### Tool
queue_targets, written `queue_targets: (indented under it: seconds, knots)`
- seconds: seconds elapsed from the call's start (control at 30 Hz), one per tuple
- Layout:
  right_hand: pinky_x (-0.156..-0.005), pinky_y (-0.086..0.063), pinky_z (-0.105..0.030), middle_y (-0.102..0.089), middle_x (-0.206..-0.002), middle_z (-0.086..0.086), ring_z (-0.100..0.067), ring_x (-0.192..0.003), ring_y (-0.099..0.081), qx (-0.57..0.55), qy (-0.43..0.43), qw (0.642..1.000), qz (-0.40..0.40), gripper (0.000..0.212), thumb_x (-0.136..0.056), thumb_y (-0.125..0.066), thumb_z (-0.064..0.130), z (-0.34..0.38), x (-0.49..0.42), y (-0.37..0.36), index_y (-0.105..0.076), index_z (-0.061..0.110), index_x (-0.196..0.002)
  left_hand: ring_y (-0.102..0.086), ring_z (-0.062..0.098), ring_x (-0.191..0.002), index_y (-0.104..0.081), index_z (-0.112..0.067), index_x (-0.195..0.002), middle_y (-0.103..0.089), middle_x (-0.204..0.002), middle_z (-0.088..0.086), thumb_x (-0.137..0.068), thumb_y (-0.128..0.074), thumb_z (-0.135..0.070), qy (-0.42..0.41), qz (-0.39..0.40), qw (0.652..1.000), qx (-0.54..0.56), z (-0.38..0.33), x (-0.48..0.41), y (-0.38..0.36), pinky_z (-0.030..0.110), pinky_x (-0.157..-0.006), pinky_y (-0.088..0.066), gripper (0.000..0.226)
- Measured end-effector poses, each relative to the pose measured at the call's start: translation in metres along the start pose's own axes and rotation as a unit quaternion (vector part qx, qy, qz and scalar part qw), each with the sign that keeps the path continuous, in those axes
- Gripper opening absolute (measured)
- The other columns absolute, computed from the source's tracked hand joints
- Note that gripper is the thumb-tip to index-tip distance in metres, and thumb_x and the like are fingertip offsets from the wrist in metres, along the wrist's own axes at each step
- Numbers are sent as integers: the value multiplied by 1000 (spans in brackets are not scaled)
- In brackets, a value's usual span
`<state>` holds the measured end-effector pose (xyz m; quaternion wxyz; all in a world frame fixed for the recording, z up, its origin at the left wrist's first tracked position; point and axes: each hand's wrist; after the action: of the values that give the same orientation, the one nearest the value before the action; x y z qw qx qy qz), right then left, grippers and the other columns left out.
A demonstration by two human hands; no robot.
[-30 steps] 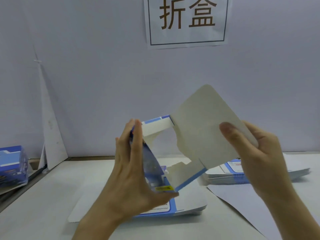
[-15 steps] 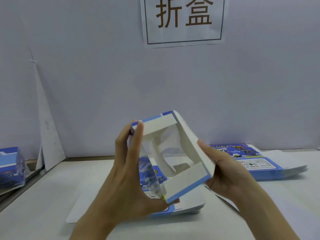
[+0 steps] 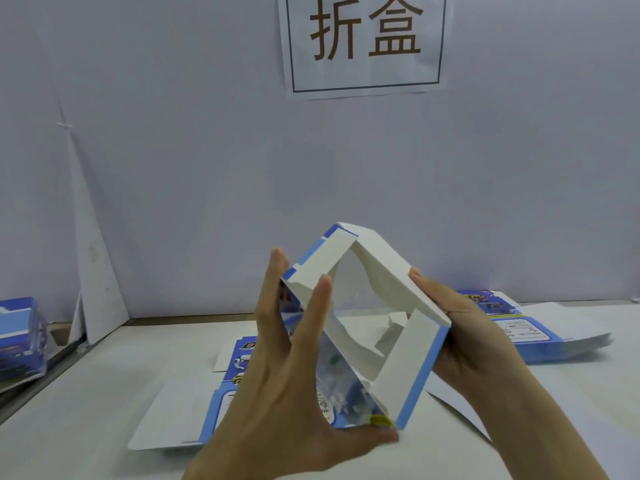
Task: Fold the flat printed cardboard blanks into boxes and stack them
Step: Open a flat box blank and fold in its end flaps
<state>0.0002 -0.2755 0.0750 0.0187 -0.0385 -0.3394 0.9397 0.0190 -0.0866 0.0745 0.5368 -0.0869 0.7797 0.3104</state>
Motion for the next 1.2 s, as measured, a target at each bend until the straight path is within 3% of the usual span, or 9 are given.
queue_targets:
  seconds: [0.07,0.17,0.43,0.67,0.73,0.83,0.9,1.0,1.2]
  knots:
    - [-70,-57,-31,-74,-100,-7,-19,-80,-68,95,82,992,-27,41,-76,-64,28,7,3,0,-68,16,-116,-23,21,-144,-22,-44,-141,-19,-150,9,-49,-83,-56,-117,1,991,62,8,14,-19,17,-109,-29,111]
    - [-52,-55,-21,-76,-87,2,-8,-66,-68,159,228,955,-106,38,-72,-69,27,18,11,1,-70,25,-110,-26,30,-143,-37,-31,-138,-6,-156,21,-53,-79,-60,-126,-28,989,74,33,25,-17,26,-108,-33,99]
    - [-66,-52,-16,-72,-85,24,1,-74,-61,280,422,848,-155,30,-71,-71,33,20,11,1,-70,37,-101,-21,21,-144,-41,-33,-122,-2,-156,17,-60,-75,-54,-165,62,984,3,22,11,20,21,-102,-38,74]
    - [-53,-37,-19,-71,-83,16,-16,-56,-47,411,551,703,-185,27,-89,-64,9,0,8,1,-68,31,-104,-33,43,-136,-43,-27,-118,-8,-157,14,-62,-69,-50,-162,104,980,-57,3,8,28,59,-82,-49,67]
    - [-55,-41,-14,-72,-84,16,-8,-60,-54,381,535,739,-148,21,-89,-64,17,-1,8,-3,-70,30,-104,-26,42,-139,-42,-28,-119,-9,-157,17,-62,-63,-54,-158,118,977,-83,5,8,26,62,-84,-48,65]
    - [-64,-51,-14,-75,-92,11,-2,-77,-66,210,376,903,-20,22,-81,-62,42,0,8,-13,-78,34,-94,-17,40,-142,-43,-29,-116,-12,-157,19,-62,-69,-51,-150,132,974,-104,10,8,23,65,-87,-45,65]
    - [-68,-56,-20,-75,-96,3,-7,-82,-68,150,269,951,30,29,-78,-59,41,0,6,-12,-77,29,-96,-15,39,-142,-44,-28,-115,-14,-156,20,-57,-75,-47,-148,139,973,-111,13,8,22,67,-90,-42,69]
    - [-69,-58,-27,-74,-95,-4,-13,-84,-70,131,171,974,71,32,-73,-61,38,-5,4,-12,-78,20,-94,-16,40,-142,-44,-26,-115,-15,-155,19,-54,-77,-48,-162,142,969,-118,15,10,19,68,-95,-37,73]
    - [-64,-50,-31,-67,-77,-2,-14,-71,-58,304,206,929,-41,26,-96,-50,21,-5,-3,-1,-75,17,-89,-15,37,-144,-41,-28,-116,-14,-157,17,-57,-69,-53,-163,159,967,-114,16,13,16,66,-99,-35,70]
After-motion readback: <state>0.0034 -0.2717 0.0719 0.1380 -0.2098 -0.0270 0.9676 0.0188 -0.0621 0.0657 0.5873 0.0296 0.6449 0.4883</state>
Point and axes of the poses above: each hand's wrist, its own x-axis away from the middle knuckle, its own y-axis out of the back of the hand, z = x × y
